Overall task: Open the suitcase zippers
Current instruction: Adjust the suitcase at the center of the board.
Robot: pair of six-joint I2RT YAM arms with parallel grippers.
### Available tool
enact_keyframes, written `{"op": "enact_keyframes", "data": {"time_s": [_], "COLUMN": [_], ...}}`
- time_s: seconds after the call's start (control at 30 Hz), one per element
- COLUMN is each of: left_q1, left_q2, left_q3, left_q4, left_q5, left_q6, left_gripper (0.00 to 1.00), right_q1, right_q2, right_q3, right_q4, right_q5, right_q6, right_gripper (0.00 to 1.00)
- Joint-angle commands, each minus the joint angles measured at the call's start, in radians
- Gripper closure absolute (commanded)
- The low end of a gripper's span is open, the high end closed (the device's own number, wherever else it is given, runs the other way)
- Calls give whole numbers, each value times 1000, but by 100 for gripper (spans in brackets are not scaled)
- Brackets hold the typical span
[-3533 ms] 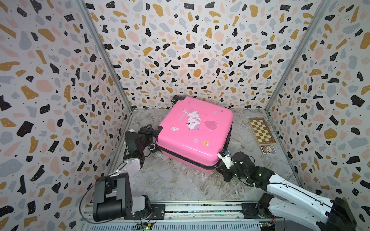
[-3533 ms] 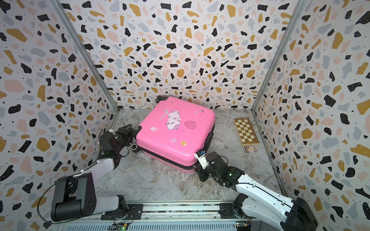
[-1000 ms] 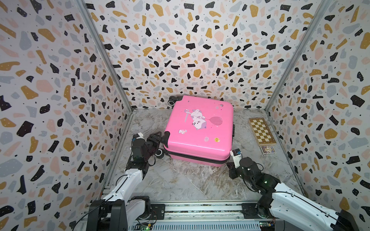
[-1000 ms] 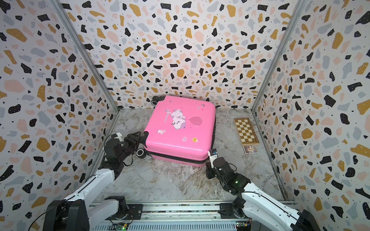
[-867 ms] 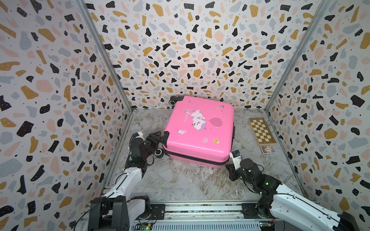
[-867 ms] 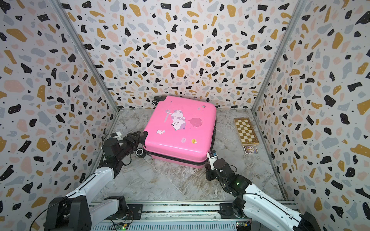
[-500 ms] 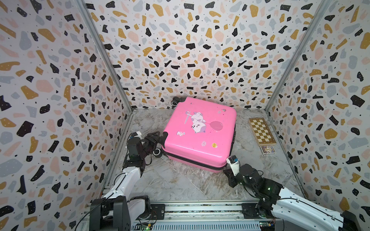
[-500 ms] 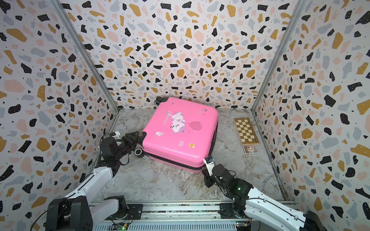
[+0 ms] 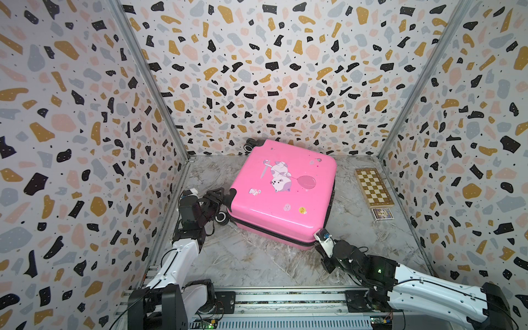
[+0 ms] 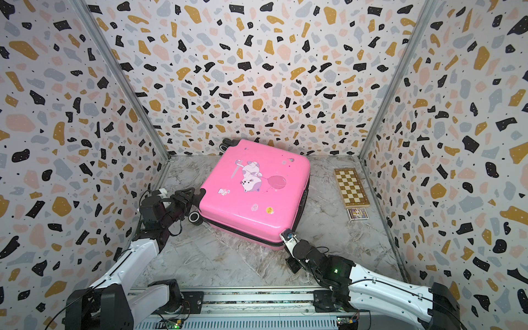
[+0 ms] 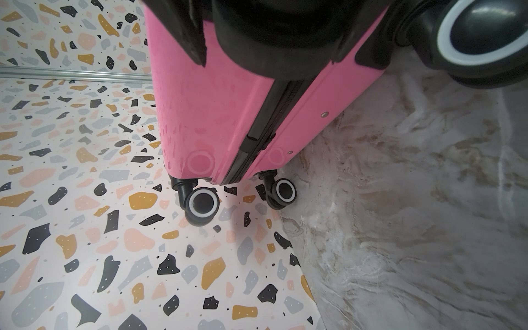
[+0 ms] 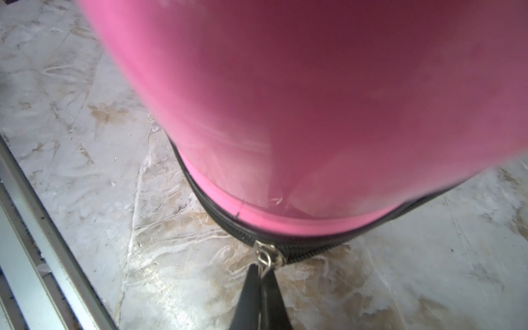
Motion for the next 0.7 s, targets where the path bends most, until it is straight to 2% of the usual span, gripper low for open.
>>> {"op": "enact_keyframes", "data": {"time_s": [0.0, 0.27, 0.37, 0.47, 0.57, 0.67], "left_q1": [-82, -81, -81, -82, -89, -103], "left_q2": [5, -65, -60, -38, -30, -26], "left_q3": [-59, -40, -38, -39, -47, -47], "left_q4": [-250, -340, -338, -327, -315, -315], "left_q5": [227, 187, 196, 219, 224, 224], "left_q6": [249, 278, 276, 277, 277, 280], "left_gripper": [42, 22, 22, 23, 25, 26], "right_q1": [68, 54, -17, -93, -89, -44], "right_q2": [-5, 14, 31, 58, 117, 145], "right_q3": [123, 121, 126, 131, 154, 170], "right_q4": [233, 150, 142, 165, 178, 173], "right_q5": [-372, -273, -296, -386, -445, -437], "right_q6": [-87, 15, 36, 27, -6, -39], "right_gripper": [100, 100, 100, 100, 100, 100]}}
